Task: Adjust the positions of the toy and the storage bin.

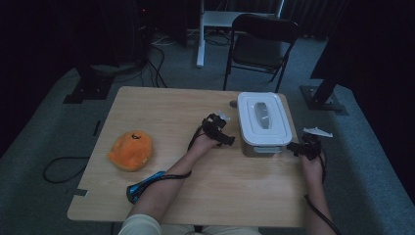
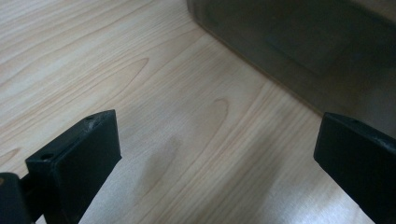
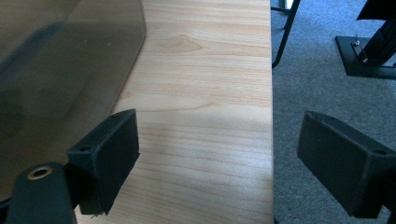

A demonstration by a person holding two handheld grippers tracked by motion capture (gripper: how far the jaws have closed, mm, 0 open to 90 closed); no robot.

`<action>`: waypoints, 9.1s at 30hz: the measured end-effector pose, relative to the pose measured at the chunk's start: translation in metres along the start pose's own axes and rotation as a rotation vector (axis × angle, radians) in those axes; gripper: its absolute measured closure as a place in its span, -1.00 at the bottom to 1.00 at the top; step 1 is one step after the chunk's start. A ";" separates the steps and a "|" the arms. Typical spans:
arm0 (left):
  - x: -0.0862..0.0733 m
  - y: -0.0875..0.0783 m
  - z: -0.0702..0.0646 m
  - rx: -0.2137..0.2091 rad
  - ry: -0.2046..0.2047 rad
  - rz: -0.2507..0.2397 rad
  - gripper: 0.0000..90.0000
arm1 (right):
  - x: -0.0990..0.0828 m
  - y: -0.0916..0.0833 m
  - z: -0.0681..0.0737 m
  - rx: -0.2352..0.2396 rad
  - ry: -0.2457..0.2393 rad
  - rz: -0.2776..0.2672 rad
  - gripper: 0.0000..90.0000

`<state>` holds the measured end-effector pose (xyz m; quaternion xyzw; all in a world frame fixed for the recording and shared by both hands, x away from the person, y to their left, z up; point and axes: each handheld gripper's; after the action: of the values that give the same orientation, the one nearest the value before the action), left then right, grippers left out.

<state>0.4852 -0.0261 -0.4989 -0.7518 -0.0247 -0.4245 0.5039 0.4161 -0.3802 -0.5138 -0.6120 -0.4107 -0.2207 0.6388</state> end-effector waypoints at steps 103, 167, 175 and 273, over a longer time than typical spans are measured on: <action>-0.061 -0.079 0.061 0.113 -0.024 -0.013 -0.97 | 0.020 0.015 0.114 0.275 -0.140 -0.053 -0.64; -0.068 -0.107 0.028 0.118 0.056 -0.045 -0.97 | 0.014 -0.021 0.131 0.339 -0.246 -0.082 -0.46; -0.078 -0.115 0.019 0.099 0.072 -0.050 -0.97 | 0.009 -0.029 0.132 0.343 -0.258 -0.087 -0.46; -0.193 -0.133 -0.048 -0.131 0.226 0.040 -0.97 | 0.085 -0.121 0.225 0.444 -0.293 -0.073 -0.62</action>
<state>0.2702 0.0777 -0.5225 -0.7309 0.0746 -0.4970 0.4618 0.3117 -0.1631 -0.3931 -0.4672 -0.5590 -0.0572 0.6826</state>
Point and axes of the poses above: each handheld gripper's, and its own axes: y roughly forward along the jaws, x roughly out of its top, z roughly to its left, and after that the axes turned 10 degrees about -y, right-handed
